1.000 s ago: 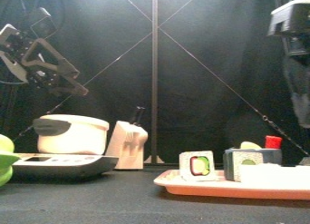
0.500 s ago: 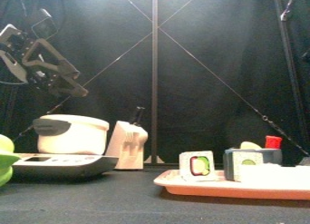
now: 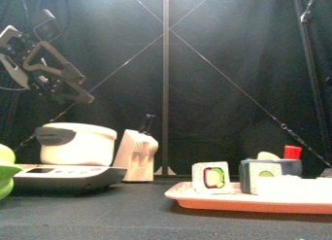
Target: Grab salmon
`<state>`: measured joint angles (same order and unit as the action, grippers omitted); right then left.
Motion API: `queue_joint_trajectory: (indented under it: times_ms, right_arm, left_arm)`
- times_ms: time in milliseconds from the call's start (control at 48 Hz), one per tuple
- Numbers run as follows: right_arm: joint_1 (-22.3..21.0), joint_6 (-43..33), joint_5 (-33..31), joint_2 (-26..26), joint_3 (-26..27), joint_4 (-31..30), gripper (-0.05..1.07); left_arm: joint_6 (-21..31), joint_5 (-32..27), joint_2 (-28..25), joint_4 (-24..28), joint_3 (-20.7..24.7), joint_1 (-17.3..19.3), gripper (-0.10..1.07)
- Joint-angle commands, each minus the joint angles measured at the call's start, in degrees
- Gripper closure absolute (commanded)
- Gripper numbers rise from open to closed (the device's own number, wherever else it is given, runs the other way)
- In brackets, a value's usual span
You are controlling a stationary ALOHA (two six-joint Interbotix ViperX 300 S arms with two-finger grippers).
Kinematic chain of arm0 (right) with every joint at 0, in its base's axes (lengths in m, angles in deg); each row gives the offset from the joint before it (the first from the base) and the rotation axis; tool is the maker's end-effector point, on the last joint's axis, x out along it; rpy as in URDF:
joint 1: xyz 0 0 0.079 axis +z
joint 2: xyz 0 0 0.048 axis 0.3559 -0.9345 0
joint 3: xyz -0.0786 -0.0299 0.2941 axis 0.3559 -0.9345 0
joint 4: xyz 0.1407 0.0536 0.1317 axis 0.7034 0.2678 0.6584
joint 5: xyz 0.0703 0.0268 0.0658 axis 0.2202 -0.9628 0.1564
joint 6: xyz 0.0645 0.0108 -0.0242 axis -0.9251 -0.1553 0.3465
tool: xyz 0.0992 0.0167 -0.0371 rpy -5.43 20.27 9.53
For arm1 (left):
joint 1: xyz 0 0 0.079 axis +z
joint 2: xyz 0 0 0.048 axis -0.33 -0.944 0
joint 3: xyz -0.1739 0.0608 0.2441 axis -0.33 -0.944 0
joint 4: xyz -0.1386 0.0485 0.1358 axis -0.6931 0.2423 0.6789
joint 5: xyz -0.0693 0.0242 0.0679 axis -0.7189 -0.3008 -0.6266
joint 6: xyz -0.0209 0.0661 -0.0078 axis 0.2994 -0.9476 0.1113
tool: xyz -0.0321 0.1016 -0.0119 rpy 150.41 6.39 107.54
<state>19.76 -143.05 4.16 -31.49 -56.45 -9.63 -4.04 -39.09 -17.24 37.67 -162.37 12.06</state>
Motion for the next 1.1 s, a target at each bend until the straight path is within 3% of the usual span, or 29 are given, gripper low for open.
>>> queue_joint_trajectory:
  times_ms: [0, 271, 688, 1083]
  right_arm:
    - [-0.5, 0.0, -0.4, 1.1, 0.2, -1.0, 0.17]
    - [-0.6, 0.4, 0.0, 0.7, -0.4, -2.5, 0.19]
    - [-0.3, 0.4, 1.3, -1.1, 0.6, -1.8, 0.35]
    - [0.0, -0.1, -11.3, 4.2, 4.7, -0.9, 0.37]
  left_arm:
    - [0.0, 0.3, 0.0, 0.0, 0.9, -0.2, -0.05]
    - [0.0, 0.3, 0.0, 0.0, 0.9, -0.2, -0.05]
    - [0.0, 0.3, 0.0, 0.0, 0.9, -0.2, -0.05]
    - [-0.3, 0.3, 0.0, 0.1, 1.0, -0.2, -0.05]
